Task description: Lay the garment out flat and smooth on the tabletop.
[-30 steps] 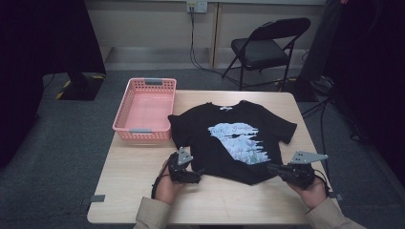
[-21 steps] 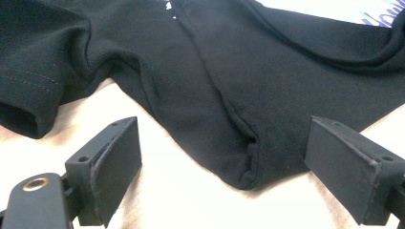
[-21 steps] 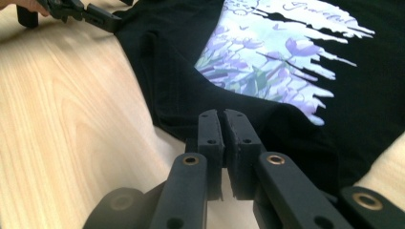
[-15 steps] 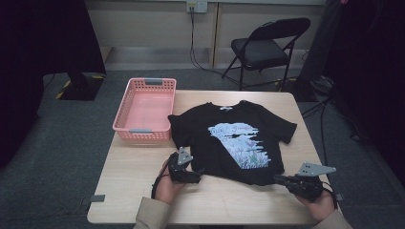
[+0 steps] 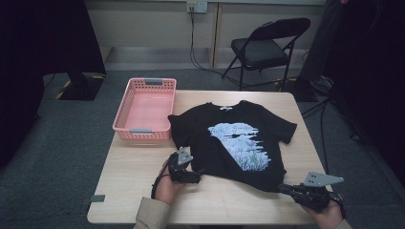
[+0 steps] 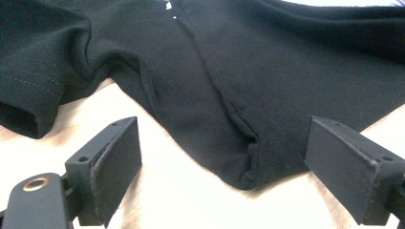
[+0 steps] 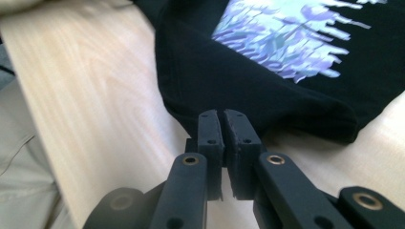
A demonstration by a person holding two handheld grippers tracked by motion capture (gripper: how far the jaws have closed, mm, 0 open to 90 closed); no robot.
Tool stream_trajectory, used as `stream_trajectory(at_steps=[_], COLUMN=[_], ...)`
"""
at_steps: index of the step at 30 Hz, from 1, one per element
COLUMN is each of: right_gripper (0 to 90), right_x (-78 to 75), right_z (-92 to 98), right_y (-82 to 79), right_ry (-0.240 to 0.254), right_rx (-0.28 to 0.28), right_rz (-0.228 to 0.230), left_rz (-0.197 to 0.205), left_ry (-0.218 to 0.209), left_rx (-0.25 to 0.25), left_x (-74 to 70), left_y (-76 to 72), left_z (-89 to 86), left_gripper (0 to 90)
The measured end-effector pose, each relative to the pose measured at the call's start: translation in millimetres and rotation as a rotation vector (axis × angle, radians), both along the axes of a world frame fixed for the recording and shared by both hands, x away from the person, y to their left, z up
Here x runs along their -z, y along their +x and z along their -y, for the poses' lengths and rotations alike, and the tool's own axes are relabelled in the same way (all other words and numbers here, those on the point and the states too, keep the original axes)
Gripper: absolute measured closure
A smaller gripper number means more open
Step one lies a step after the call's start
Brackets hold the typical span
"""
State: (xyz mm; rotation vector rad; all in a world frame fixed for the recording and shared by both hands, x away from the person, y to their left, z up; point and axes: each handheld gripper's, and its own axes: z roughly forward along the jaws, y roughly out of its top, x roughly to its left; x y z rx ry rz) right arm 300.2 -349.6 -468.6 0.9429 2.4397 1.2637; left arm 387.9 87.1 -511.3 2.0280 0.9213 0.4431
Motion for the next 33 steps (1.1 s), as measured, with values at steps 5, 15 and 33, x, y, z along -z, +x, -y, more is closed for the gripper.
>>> stream_trajectory(at_steps=[5,15,33], right_gripper=[85.8,85.8,85.6], right_x=[-1.1,-0.4,4.0], right_z=[5.5,14.6,27.2], right_y=[-10.0,-22.7,-36.5], right_ry=[0.007,0.013,0.01], right_rx=[-0.007,-0.011,-0.001], right_rz=[-0.003,-0.022,-0.071], left_rz=[-0.001,0.0,0.0], left_ry=[0.001,0.002,0.001], left_rx=[0.0,0.001,-0.001], left_x=[0.0,-0.1,0.0], left_y=[0.0,0.0,0.0], left_z=[-0.1,-0.2,-0.4], left_gripper=[12.1,12.1,12.0])
